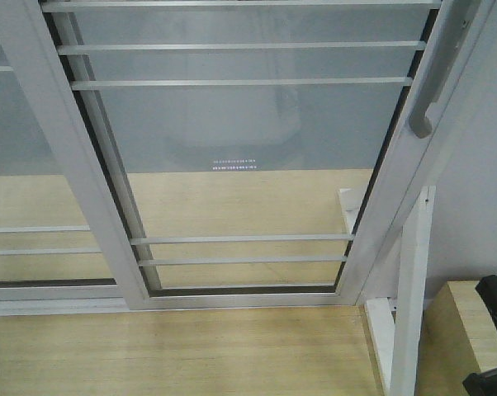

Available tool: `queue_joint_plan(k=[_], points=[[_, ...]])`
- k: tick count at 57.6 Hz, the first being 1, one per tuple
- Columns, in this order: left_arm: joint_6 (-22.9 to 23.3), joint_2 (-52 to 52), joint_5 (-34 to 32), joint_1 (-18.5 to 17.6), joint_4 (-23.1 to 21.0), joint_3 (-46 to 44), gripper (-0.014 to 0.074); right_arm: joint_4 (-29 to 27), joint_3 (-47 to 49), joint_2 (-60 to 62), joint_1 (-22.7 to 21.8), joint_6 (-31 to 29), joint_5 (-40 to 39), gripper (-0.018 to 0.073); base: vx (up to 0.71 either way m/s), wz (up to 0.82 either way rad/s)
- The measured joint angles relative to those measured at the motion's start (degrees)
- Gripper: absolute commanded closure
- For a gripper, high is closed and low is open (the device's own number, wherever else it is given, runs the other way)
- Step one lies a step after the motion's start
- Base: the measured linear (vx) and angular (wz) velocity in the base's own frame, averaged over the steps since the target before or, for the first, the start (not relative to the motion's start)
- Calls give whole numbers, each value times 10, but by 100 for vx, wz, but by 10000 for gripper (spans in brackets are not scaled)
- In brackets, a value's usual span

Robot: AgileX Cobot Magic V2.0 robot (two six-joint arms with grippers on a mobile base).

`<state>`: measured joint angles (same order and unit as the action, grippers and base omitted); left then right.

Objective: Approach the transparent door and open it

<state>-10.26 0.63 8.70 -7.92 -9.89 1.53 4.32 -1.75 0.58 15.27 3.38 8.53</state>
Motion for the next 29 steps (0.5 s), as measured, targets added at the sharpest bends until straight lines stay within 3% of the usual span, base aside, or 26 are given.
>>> queue_joint_plan(k=[29], points=[[0, 0, 0, 0, 0, 0, 602, 0, 0, 0, 0, 0, 0, 559, 0, 0]])
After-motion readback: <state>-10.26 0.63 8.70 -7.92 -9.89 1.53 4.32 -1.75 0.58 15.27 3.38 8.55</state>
